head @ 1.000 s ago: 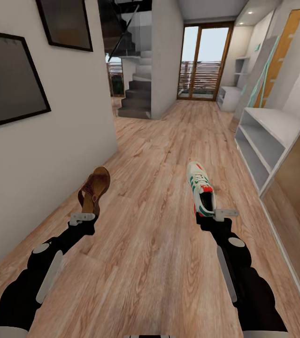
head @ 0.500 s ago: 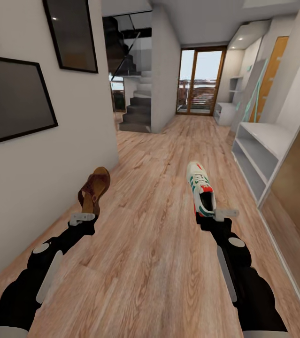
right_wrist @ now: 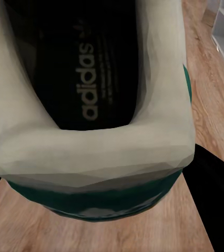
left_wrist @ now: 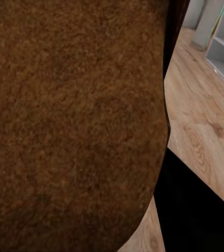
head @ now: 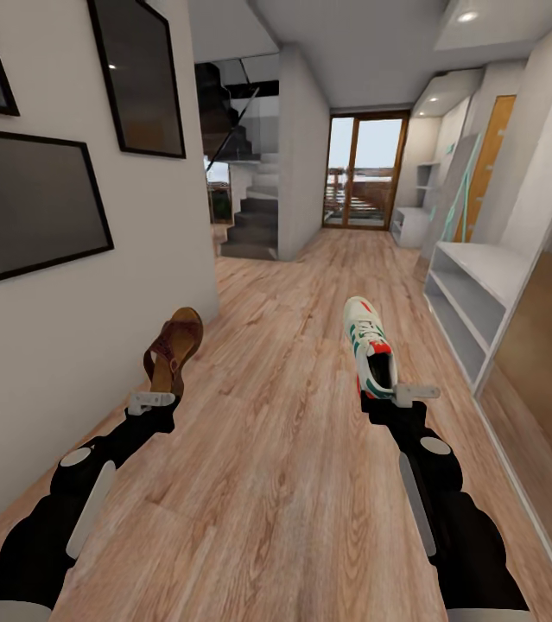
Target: Pick up the two gym shoes and the two sandals from the corridor floor and place them onto the hallstand (shoe rack) in the corridor, making sure they are on the rack and not on the floor. Arrange them so the two gym shoes are next to each other and the two sandals are next to each other.
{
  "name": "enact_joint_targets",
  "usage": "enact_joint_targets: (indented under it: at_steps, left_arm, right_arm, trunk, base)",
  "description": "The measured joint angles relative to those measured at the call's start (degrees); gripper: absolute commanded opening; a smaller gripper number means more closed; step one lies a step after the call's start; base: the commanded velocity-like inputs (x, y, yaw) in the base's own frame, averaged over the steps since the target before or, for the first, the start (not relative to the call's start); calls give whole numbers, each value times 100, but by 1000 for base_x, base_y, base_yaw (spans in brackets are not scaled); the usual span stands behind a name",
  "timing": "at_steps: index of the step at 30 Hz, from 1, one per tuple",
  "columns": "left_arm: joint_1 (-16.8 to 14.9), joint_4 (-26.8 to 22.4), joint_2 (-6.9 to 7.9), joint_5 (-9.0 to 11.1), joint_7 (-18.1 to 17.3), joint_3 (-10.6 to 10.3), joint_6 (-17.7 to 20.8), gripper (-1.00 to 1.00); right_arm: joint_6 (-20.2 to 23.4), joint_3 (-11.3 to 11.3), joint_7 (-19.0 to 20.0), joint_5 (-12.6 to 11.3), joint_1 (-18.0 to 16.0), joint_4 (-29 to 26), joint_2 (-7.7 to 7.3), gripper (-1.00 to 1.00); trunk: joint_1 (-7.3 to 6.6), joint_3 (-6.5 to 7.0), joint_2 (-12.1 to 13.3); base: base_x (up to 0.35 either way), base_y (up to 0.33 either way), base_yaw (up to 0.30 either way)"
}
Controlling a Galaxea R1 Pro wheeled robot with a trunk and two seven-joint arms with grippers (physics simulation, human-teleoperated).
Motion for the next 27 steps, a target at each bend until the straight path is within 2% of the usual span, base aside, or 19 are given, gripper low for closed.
enact_joint_targets:
  at_steps: [7, 20, 27]
  left_arm:
    - [0, 0, 0, -1, -2, 0, -2, -100]
    - [0, 0, 0, -3, -2, 0, 0, -100]
    - [-1, 2, -1, -5, -2, -1, -1, -100]
  right_arm:
    - [0, 0, 1, -1, 0, 0, 0, -100]
    - [0, 0, 3, -2, 0, 0, 0, -100]
    - [1, -1, 3, -3, 1, -1, -1, -100]
  trunk:
    - [-3, 66, 0]
    - [-4, 190, 0]
    - [-3, 252, 0]
  base:
    - [129, 0, 0]
    - [336, 0, -2]
    - [344, 0, -146]
